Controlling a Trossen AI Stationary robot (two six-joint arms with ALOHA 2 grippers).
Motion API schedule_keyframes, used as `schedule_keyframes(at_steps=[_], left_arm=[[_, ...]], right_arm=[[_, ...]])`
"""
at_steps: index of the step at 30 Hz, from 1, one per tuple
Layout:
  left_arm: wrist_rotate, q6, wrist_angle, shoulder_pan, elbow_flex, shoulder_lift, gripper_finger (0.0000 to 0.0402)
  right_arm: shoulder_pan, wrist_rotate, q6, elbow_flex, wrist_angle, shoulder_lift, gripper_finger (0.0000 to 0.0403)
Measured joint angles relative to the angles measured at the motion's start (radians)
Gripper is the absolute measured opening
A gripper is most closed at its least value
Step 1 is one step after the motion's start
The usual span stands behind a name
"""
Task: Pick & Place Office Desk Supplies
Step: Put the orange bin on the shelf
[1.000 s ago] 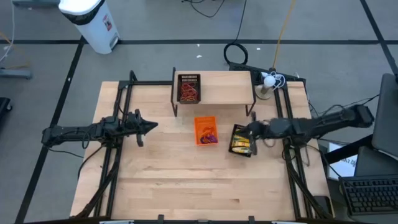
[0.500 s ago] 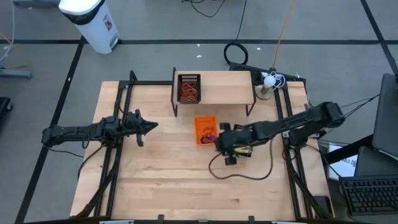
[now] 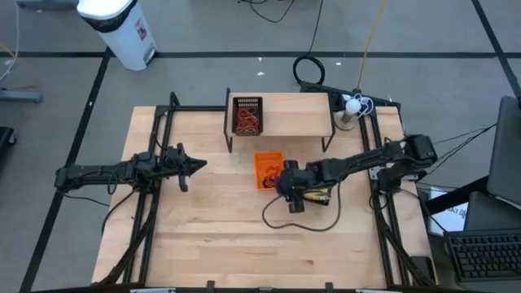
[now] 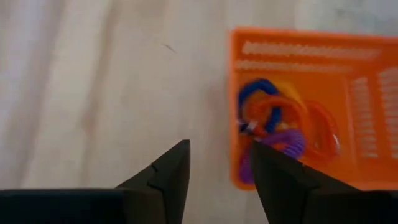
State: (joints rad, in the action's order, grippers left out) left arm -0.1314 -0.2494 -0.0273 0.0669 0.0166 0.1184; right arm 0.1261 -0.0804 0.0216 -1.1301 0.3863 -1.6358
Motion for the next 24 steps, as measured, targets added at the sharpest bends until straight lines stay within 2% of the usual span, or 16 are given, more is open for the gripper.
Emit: schedule_keyframes(at_steps=[12,24], left_arm=[[0.002,-0.018,0.001,0.0,0.0,0.0,0.0005],[0.003,-0.019,0.004,0.0,0.0,0.001,0.0005]], right_arm=[[-0.094,0.032,0.0,0.0,-0.018,-0.089,0.0155],[-0.034,0.037,0.066,0.0,-0.132,-0.109,0.0155]])
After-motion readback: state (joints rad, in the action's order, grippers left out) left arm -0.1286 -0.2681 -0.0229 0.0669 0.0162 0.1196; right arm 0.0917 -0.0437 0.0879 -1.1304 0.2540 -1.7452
